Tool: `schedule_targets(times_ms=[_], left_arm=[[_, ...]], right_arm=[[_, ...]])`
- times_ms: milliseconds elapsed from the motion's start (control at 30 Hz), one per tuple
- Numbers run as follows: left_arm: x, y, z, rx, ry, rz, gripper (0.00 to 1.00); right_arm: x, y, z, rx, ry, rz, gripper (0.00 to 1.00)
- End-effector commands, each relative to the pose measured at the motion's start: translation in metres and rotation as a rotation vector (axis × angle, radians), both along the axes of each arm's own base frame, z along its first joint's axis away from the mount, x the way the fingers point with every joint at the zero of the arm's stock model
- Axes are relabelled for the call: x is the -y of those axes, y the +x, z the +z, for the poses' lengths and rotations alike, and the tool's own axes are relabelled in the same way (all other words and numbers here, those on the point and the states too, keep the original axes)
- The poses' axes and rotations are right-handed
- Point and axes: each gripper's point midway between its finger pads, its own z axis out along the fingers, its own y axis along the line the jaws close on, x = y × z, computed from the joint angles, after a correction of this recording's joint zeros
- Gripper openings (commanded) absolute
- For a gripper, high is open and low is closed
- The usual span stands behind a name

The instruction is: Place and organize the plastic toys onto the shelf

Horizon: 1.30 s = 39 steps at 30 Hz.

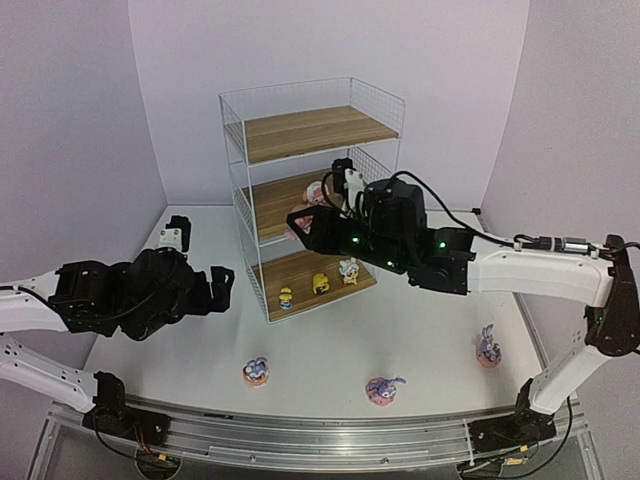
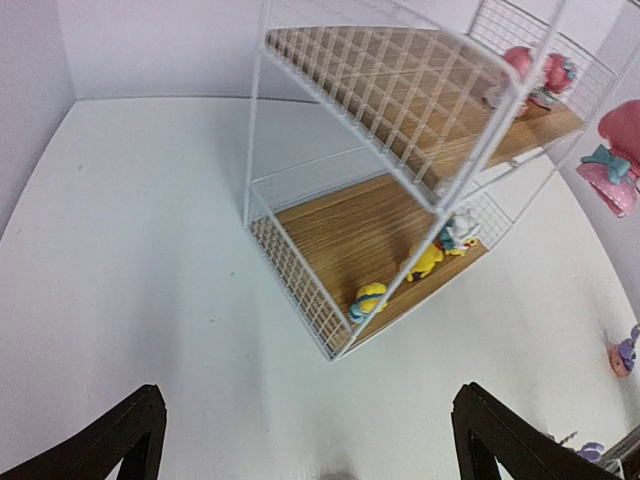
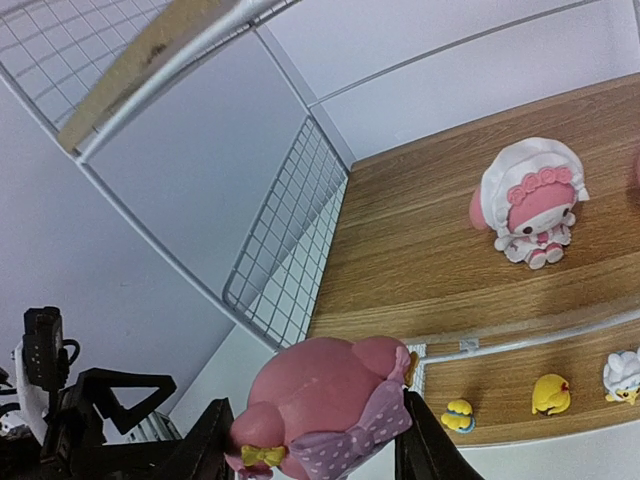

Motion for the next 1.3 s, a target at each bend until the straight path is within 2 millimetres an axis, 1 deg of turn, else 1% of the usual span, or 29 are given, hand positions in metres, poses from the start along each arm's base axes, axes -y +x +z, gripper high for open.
schedule_targets(times_ms=[0,100,167,400,667,1000,1267], left_arm=[[-0.044,-0.004,-0.007,-0.053,-0.027,0.213,1.0],[-0.044,-0.006,-0.011,-0.064,-0.045,0.203,0.99],[-0.044,-0.007,-0.012,-0.064,-0.052,0.188,1.0],[-0.047,-0.009,-0.008,-0.052,-0.095,0.171,1.0],[-0.046,-0.01,-0.008,-0.052,-0.106,0.158,1.0],[-0.045,-0.01,-0.008,-0.052,-0.102,0.152,1.0],[-0.046,-0.01,-0.005,-0.046,-0.114,0.147,1.0]], right_arm=[[-0.018,0.012,0.021,0.086,-0.002,-0.031,0.02],[-0.027,0.019,0.017,0.112,-0.032,-0.063,0.02],[-0.03,0.024,0.019,0.134,-0.047,-0.089,0.02],[-0.04,0.034,0.015,0.179,-0.094,-0.139,0.02],[-0.043,0.044,0.014,0.216,-0.133,-0.204,0.01],[-0.051,0.052,0.01,0.232,-0.153,-0.224,0.01],[-0.054,0.056,0.008,0.245,-0.169,-0.244,0.02]])
